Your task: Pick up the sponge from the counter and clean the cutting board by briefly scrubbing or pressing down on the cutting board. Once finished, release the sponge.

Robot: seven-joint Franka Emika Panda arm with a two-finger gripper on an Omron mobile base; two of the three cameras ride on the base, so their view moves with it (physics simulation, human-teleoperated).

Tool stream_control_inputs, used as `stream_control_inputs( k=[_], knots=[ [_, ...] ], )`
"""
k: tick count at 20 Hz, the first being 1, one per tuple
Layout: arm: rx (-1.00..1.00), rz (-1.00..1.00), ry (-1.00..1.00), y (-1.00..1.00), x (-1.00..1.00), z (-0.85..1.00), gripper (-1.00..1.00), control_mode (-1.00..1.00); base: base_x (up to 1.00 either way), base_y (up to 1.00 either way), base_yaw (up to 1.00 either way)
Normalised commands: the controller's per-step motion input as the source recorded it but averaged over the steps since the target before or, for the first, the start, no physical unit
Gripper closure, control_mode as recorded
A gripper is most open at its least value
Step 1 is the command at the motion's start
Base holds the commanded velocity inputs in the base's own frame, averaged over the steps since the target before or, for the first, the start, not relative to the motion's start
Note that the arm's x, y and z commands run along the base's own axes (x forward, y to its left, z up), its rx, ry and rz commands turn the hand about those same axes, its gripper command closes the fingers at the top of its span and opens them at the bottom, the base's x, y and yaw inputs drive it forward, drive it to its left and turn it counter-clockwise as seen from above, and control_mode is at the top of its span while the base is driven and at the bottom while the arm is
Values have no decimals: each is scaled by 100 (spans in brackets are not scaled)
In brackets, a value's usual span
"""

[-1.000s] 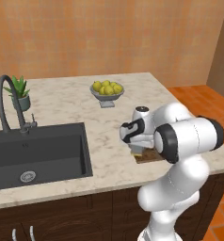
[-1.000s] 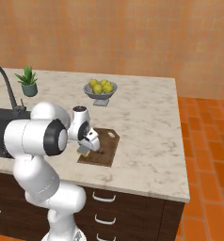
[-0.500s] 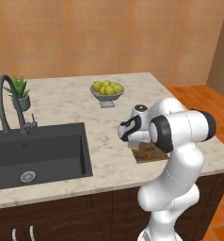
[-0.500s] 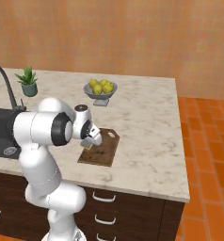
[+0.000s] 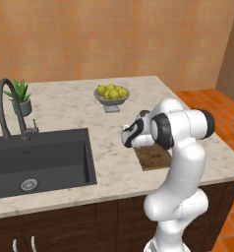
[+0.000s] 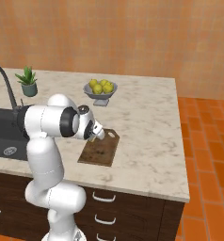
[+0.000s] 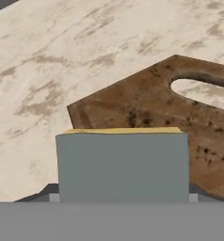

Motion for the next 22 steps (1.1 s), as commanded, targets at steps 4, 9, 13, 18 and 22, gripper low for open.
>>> stream_control_inputs(
  k=[4, 9, 13, 18, 22],
  knots=[
    [0, 0, -18, 0, 62, 0, 100, -100, 0, 0, 0],
    [0, 2, -12, -1, 70, 0, 100, -100, 0, 0, 0],
    [0, 1, -4, -11, 17, -1, 100, -100, 0, 0, 0],
    [0, 0, -1, -24, -10, -8, 100, -100, 0, 0, 0],
    [0, 2, -6, -27, 15, 0, 100, -100, 0, 0, 0]
  ],
)
